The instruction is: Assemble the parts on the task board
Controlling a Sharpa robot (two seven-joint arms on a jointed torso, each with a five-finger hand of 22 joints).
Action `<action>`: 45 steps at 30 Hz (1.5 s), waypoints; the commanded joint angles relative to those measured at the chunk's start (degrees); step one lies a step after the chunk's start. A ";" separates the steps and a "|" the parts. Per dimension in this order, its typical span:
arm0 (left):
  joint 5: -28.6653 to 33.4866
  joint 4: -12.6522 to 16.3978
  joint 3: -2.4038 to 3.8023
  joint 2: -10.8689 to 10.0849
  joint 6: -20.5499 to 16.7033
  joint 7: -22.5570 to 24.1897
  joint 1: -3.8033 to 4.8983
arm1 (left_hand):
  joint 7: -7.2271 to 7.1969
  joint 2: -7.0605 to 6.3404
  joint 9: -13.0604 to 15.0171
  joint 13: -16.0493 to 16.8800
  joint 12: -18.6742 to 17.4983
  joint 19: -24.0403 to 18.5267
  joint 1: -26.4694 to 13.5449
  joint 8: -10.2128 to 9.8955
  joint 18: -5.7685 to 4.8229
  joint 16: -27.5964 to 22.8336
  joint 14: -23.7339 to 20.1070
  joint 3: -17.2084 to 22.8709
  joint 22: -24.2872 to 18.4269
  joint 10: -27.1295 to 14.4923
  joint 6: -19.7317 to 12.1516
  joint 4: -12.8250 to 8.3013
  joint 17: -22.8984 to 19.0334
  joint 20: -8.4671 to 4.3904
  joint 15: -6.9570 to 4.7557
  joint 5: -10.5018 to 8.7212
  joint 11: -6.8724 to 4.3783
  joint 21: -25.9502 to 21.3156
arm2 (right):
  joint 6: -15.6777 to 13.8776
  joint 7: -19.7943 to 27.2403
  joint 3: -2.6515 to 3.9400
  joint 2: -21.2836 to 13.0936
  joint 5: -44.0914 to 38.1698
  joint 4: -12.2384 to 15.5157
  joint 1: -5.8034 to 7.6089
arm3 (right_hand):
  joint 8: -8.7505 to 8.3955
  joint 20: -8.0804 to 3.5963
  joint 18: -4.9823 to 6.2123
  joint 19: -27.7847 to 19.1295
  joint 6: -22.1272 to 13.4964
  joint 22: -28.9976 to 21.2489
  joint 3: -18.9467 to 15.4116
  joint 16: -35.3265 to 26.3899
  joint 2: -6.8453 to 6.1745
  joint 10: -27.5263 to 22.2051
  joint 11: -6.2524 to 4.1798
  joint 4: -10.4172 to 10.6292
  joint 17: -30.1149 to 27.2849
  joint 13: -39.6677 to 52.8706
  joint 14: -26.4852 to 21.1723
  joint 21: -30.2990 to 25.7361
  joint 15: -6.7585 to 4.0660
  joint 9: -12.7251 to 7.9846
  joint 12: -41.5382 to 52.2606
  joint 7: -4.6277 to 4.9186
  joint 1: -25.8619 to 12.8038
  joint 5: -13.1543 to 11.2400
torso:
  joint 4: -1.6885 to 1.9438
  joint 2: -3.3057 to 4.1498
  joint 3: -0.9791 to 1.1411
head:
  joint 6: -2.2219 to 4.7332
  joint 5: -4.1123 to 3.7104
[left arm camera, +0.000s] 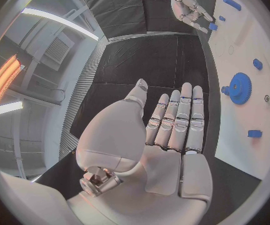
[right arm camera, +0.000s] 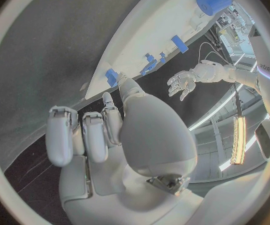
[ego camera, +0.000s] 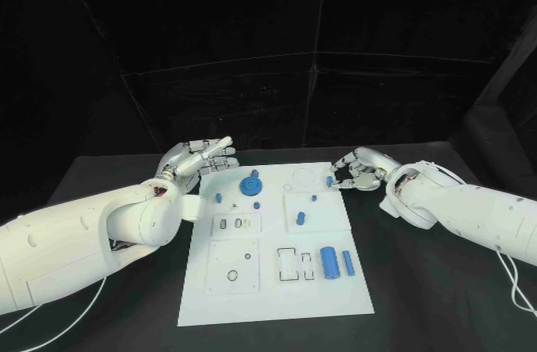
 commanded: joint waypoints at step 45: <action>-0.11 -0.26 0.05 0.08 0.82 0.18 0.09 | 0.81 0.31 0.00 -0.05 -0.27 0.36 0.50 -0.33 0.32 -0.39 -0.42 -0.29 -0.11 -0.38 -0.36 -0.17 0.16 0.02 -0.04 0.07 0.02 -0.34 | 1.67 -1.37 0.03 1.98 -2.73 -1.46 -0.05 | 2.51 -0.67 -0.85 0.20 6.88 2.25 2.37 -0.06 2.87 0.97 -0.66 -1.35 11.40 5.66 5.30 0.00 -0.83 0.53 1.23 -0.64 1.18 -0.31 | -0.05 -0.06 0.06 | -0.80 0.03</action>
